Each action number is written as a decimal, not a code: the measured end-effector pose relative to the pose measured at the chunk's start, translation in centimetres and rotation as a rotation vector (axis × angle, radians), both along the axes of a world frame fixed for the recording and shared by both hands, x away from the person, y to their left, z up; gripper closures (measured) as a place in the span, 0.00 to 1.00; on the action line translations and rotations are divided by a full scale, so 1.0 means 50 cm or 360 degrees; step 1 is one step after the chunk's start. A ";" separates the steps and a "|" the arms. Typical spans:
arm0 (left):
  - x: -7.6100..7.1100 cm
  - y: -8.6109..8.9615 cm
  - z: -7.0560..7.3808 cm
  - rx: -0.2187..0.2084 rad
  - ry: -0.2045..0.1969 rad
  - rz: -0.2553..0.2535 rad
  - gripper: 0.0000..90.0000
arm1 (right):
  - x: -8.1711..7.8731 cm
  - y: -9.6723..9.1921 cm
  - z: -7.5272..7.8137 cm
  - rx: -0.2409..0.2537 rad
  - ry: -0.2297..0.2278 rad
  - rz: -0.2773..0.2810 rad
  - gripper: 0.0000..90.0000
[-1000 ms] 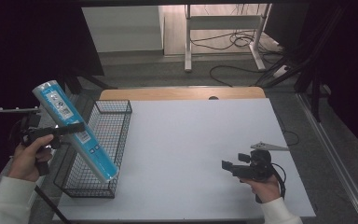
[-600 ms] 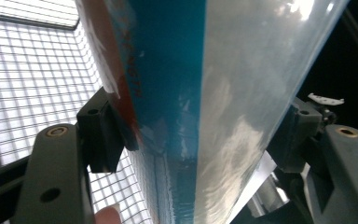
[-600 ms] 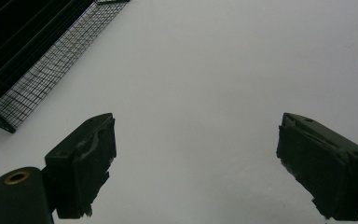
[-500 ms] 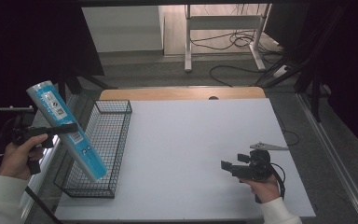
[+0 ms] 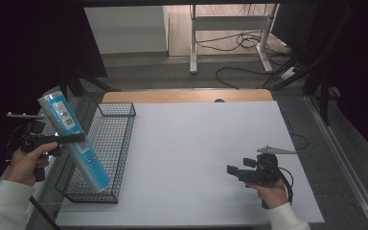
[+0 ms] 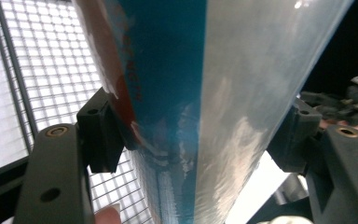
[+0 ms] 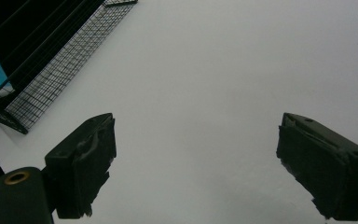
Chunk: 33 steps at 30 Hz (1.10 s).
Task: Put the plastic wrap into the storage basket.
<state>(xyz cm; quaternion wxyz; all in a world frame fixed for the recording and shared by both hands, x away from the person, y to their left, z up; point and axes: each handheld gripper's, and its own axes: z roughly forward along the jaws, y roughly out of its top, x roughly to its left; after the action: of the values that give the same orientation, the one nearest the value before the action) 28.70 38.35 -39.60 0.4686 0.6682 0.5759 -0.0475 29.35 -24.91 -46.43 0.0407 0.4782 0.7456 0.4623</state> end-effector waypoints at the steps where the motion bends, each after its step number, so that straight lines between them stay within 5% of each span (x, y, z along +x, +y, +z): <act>1: 0.005 -0.005 -0.009 0.0033 0.0020 -0.0002 0.36 | 0.000 0.001 -0.001 0.0004 0.0002 0.0001 0.14; 15: 0.049 -0.047 -0.052 0.0212 0.0154 -0.0020 0.36 | 0.002 -0.001 -0.001 -0.0003 0.0004 -0.0005 0.14; 20: 0.065 -0.055 -0.059 0.0221 0.0187 -0.0005 0.36 | 0.003 -0.004 -0.002 -0.0002 0.0005 -0.0020 0.14; 33: 0.152 -0.134 -0.099 0.0336 0.0292 0.0124 0.35 | 0.007 -0.006 -0.004 0.0007 0.0018 -0.0030 0.14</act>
<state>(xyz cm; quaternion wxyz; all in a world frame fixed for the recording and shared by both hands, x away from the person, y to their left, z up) 36.32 31.66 -44.55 0.3427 0.6838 0.6435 -0.0293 29.71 -25.19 -46.63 0.0399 0.4880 0.7402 0.4608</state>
